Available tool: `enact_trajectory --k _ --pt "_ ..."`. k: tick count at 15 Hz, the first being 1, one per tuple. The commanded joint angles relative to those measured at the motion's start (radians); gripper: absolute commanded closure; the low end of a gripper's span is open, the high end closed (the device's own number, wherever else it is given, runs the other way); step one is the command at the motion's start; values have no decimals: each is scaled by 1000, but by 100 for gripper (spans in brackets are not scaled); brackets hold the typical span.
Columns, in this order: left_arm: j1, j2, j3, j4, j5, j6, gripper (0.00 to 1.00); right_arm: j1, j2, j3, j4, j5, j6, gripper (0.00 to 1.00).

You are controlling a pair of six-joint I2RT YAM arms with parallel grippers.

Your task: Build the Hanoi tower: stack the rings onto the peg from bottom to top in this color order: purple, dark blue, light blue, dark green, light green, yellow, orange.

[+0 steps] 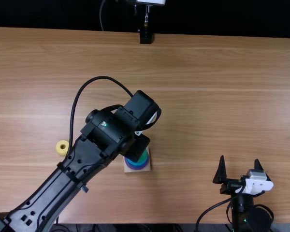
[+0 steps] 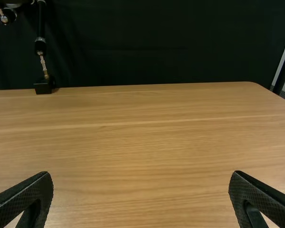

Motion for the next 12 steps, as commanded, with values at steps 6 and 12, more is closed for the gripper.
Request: enact_trajectory --k 6,12 --pt "-41 54 64 -1 -1 -28 100 -10 -12 -11 -24 0 3 0" --pt "-58 55 55 1 3 -46 100 -10 -12 -11 -24 0 3 0"
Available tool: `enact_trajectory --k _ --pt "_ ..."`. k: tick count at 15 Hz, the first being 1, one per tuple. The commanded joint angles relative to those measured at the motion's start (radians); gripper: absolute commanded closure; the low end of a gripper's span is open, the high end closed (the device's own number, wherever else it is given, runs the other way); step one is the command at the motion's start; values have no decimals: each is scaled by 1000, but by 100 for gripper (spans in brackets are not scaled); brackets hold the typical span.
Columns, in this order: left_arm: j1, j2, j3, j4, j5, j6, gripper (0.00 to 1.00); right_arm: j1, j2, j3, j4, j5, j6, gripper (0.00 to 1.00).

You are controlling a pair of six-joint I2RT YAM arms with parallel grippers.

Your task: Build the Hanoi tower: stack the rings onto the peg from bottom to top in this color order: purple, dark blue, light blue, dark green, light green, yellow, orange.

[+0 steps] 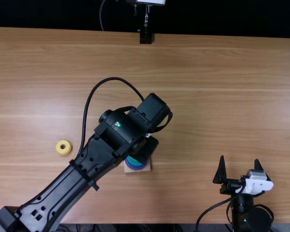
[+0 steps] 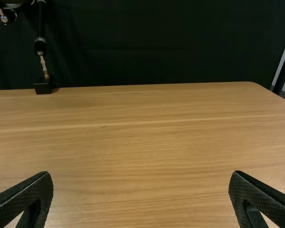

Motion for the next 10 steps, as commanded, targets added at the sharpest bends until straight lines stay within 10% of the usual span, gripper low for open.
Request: enact_trajectory --k 1,2,6,10 --pt "-11 12 32 0 9 -17 100 -10 -12 -11 -24 0 3 0" --pt "-11 12 30 5 13 -15 100 -10 -12 -11 -24 0 3 0" --pt "-9 12 10 -2 17 -17 2 -10 -12 -11 -24 0 3 0" --pt "-5 12 -22 1 15 -17 0 -10 -12 -11 -24 0 3 0"
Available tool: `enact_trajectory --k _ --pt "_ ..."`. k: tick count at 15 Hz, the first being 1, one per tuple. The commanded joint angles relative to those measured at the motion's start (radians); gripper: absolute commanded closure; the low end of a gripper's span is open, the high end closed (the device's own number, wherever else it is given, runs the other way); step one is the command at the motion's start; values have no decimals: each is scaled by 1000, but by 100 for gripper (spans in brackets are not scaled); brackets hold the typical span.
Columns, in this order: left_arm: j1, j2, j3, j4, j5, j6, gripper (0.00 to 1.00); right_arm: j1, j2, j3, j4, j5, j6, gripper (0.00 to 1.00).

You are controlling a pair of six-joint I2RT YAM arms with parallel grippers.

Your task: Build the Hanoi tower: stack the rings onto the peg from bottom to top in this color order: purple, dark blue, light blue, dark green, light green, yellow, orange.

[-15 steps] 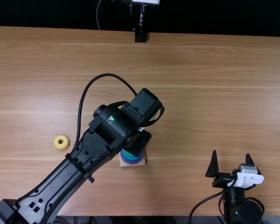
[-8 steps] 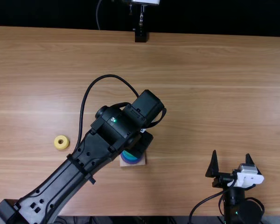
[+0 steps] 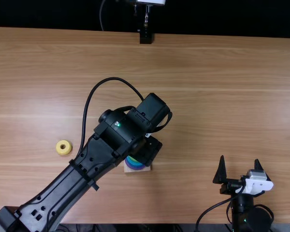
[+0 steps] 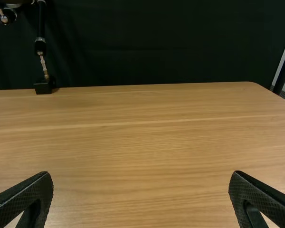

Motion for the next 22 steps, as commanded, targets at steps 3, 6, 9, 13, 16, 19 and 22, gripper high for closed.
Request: enact_trajectory --k 3,6,9,13,16,19,22 --pt "26 4 13 36 5 -10 0 -10 -12 -11 -23 0 3 0" --pt "176 -2 90 47 -9 -5 0 -10 -12 -11 -23 0 3 0" --pt "328 -54 47 56 -9 3 0 -10 -12 -11 -23 0 3 0" --pt "566 -123 -179 89 -30 115 0 -10 -12 -11 -23 0 3 0" --pt "637 -136 -389 299 -54 270 0 -10 -12 -11 -23 0 3 0" --pt "687 -152 -596 546 -48 270 0 -10 -12 -11 -23 0 3 0" --pt "707 -148 -684 627 -50 273 0 -10 -12 -11 -23 0 3 0"
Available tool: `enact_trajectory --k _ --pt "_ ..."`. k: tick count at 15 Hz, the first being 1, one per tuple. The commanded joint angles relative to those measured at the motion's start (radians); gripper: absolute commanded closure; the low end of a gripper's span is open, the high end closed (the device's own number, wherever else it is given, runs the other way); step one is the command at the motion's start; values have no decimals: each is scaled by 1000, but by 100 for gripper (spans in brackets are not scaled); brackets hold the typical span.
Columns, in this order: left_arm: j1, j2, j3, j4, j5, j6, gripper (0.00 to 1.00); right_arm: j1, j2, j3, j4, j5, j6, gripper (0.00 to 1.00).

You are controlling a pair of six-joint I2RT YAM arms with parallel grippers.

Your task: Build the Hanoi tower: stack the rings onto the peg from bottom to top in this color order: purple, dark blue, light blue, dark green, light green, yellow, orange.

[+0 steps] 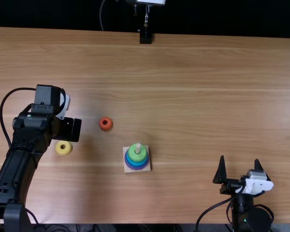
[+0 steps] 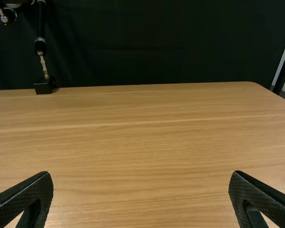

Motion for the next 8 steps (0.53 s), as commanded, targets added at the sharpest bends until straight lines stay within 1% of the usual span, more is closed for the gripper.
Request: enact_trajectory --k 1,3,5,8 --pt "8 -26 -28 5 -3 19 0 -10 -12 -11 -23 0 3 0" --pt "8 -12 -58 5 -3 19 0 -10 -12 -11 -23 0 3 0" --pt "9 26 -77 7 6 18 0 -10 -12 -11 -23 0 3 0" --pt "11 60 -83 7 6 18 0 -10 -12 -11 -23 0 3 0"
